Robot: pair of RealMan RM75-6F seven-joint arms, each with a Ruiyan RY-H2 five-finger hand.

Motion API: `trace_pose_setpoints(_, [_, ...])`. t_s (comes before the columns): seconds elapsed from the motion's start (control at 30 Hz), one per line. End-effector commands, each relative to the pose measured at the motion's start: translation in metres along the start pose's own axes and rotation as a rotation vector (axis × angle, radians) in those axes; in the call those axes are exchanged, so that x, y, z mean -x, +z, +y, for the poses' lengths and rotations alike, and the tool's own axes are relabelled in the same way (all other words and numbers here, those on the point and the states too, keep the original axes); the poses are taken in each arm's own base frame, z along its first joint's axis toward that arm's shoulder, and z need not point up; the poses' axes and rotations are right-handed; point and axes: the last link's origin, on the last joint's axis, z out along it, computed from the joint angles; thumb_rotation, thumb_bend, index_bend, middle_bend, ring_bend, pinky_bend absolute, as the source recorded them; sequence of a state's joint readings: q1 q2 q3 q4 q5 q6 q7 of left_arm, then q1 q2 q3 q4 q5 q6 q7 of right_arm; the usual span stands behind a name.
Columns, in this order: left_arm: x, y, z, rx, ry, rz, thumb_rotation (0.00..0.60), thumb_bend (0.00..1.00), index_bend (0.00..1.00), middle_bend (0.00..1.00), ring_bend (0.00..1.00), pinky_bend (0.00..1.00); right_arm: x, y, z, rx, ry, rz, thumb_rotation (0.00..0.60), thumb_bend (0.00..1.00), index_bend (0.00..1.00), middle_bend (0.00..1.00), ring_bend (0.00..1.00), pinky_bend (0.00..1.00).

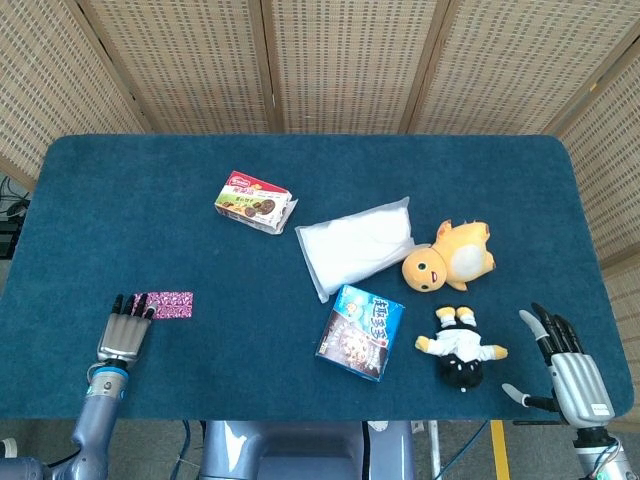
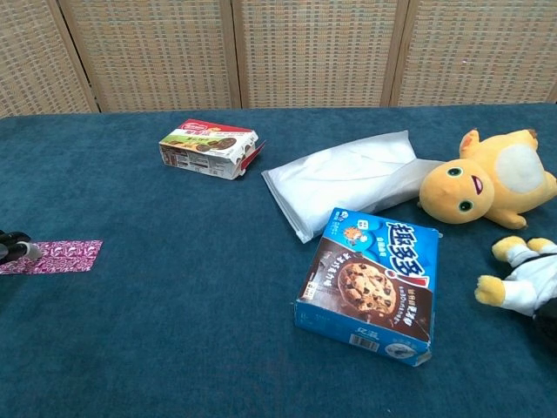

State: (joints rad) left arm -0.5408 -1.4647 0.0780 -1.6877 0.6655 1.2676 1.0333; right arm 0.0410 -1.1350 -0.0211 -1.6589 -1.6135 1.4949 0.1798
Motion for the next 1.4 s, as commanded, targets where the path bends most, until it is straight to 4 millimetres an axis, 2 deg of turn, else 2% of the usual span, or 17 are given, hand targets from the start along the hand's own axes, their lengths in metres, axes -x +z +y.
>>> trace_pose_setpoints(0.03, [0.007,-0.001,-0.012,-0.018,-0.012,-0.011,0.6,0.94,0.1,0.0,0.0,0.0,0.0,0.0,0.0,0.001,0.001,0.003,0.6,0.11,0.04,0.0,0.0,0.0])
trace_pose_setpoints(0.33, [0.032,-0.002,-0.038,-0.06,-0.05,-0.06,0.6,0.94,0.1,0.0,0.0,0.0,-0.001,0.0,0.0,0.003,-0.001,0.007,0.6,0.1,0.04,0.0,0.0,0.0])
trace_pose_setpoints(0.67, [0.035,-0.003,-0.065,-0.112,-0.057,-0.066,0.6,0.94,0.1,0.0,0.0,0.0,-0.001,0.0,0.001,0.004,0.002,0.009,0.6,0.1,0.04,0.0,0.0,0.0])
trace_pose_setpoints(0.8, [0.032,-0.003,-0.069,-0.12,-0.073,-0.064,0.6,0.94,0.1,0.0,0.0,0.0,-0.002,0.0,0.001,0.001,0.002,0.015,0.6,0.1,0.04,0.0,0.0,0.0])
trace_pose_setpoints(0.97, [0.02,-0.003,-0.069,-0.113,-0.142,-0.033,0.6,0.93,0.1,0.0,0.0,0.0,-0.002,0.0,0.001,0.003,0.006,0.018,0.6,0.11,0.04,0.0,0.0,0.0])
trace_pose_setpoints(1.1, [-0.004,-0.005,-0.072,-0.098,-0.192,0.025,0.6,0.93,0.1,0.0,0.0,0.0,-0.003,0.0,0.002,0.006,0.008,0.02,0.6,0.1,0.04,0.0,0.0,0.0])
trace_pose_setpoints(1.17, [-0.022,-0.007,-0.068,-0.074,-0.206,0.059,0.6,0.93,0.1,0.0,0.0,0.0,-0.003,0.0,0.002,0.005,0.008,0.02,0.6,0.1,0.04,0.0,0.0,0.0])
trace_pose_setpoints(1.4, [-0.033,-0.011,-0.043,-0.015,-0.169,0.036,0.6,0.92,0.1,0.0,0.0,0.0,-0.004,0.0,0.003,0.009,0.012,0.021,0.6,0.1,0.04,0.0,0.0,0.0])
